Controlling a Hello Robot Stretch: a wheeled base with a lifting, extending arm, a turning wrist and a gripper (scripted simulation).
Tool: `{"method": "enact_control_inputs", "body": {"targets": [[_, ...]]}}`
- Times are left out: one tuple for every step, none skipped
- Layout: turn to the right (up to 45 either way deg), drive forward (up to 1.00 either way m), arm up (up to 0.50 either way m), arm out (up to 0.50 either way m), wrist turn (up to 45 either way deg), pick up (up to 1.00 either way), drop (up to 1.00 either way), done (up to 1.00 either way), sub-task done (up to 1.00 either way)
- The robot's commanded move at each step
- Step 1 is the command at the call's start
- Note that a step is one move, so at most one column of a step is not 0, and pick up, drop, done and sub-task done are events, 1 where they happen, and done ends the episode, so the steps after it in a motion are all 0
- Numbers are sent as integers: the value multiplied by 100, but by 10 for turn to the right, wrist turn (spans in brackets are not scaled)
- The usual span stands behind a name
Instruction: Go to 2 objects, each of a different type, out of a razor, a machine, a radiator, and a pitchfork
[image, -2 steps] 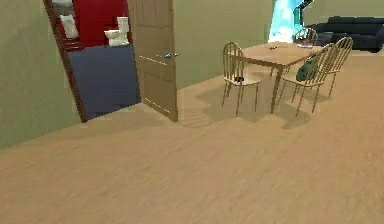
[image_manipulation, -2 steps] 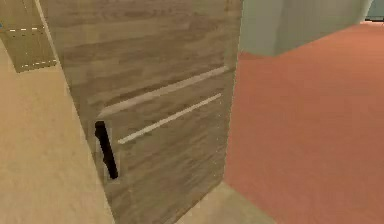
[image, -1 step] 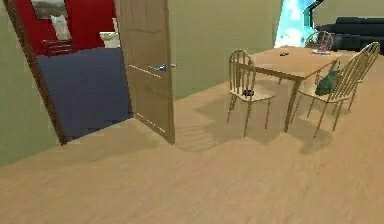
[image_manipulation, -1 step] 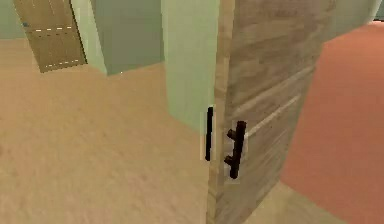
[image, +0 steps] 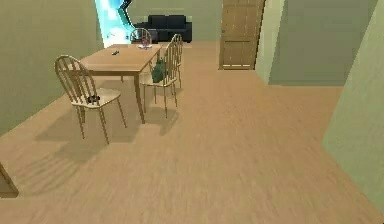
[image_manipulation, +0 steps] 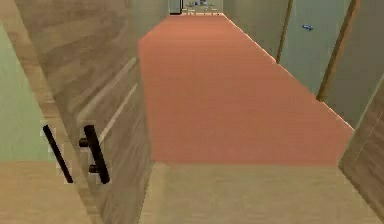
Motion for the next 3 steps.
{"method": "enact_control_inputs", "body": {"targets": [[0, 65, 0, 0, 0, 0, 0, 0, 0], [120, 0, 0, 0, 0, 0, 0, 0, 0], [0, 100, 0, 0, 0, 0, 0, 0, 0]]}}
